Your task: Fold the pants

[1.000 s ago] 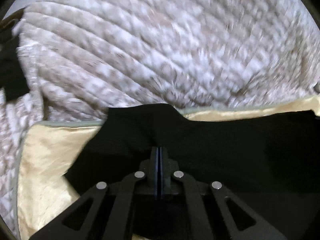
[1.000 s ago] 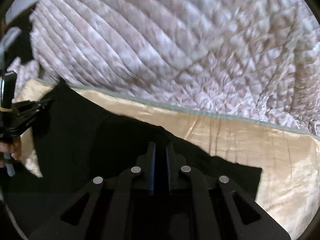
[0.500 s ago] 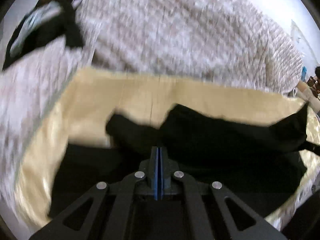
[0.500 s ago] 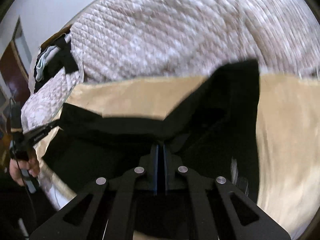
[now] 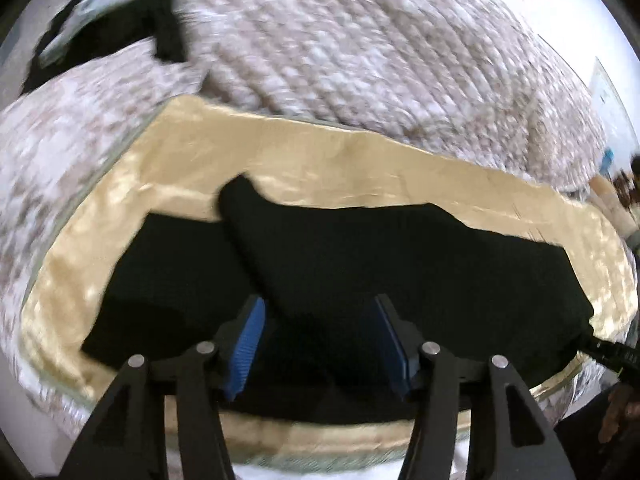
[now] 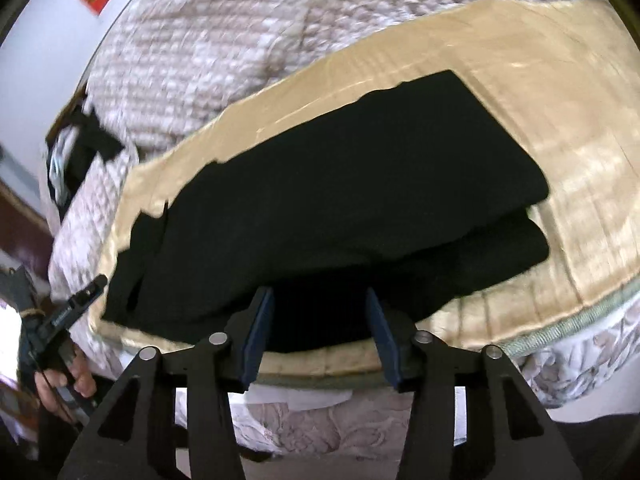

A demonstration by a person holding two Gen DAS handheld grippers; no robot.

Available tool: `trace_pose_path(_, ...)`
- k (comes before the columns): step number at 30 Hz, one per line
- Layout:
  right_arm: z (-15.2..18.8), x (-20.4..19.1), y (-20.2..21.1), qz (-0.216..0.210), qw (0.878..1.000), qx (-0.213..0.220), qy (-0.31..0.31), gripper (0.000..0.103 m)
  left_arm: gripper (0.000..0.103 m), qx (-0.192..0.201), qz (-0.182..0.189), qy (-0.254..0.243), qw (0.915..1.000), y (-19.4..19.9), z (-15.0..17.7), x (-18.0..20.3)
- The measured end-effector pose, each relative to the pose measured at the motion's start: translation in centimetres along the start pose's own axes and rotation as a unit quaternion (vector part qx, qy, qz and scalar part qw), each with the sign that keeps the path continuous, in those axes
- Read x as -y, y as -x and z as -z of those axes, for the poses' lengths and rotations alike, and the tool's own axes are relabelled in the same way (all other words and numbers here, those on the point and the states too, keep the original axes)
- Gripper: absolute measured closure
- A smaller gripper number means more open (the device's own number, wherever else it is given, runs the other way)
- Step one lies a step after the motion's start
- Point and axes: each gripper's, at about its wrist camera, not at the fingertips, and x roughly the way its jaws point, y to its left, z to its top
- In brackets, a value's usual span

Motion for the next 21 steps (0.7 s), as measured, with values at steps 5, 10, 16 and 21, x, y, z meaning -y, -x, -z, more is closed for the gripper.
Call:
trace_pose_path(5, -0.2, 1.9, 0.2, -0.003, 0.998, 0.019, -0.06, 0.055, 0.043, -0.029, -0.054, -0.1, 0.993, -5.6, 0.0, 4.9)
trace_pose_path(10, -0.9, 3.0, 0.3, -0.004, 0.994, 0.034, -0.103, 0.055, 0.082, -0.031, -0.088, -0.118, 0.9886, -7.8, 0.1, 5.7)
trace_pose_path(16, -1.0, 5.0, 1.3, -0.029, 0.984, 0.069, -0.163, 0.055, 0.097, 0.04, -0.111, -0.016, 0.9929, -3.3, 0.5, 0.6)
trace_pose_path(21, -1.0, 6.2, 1.4, -0.049, 0.977, 0.082, -0.193, 0.054, 0.097, 0.068, -0.119, 0.14, 0.9806, 0.8, 3.0, -7.0)
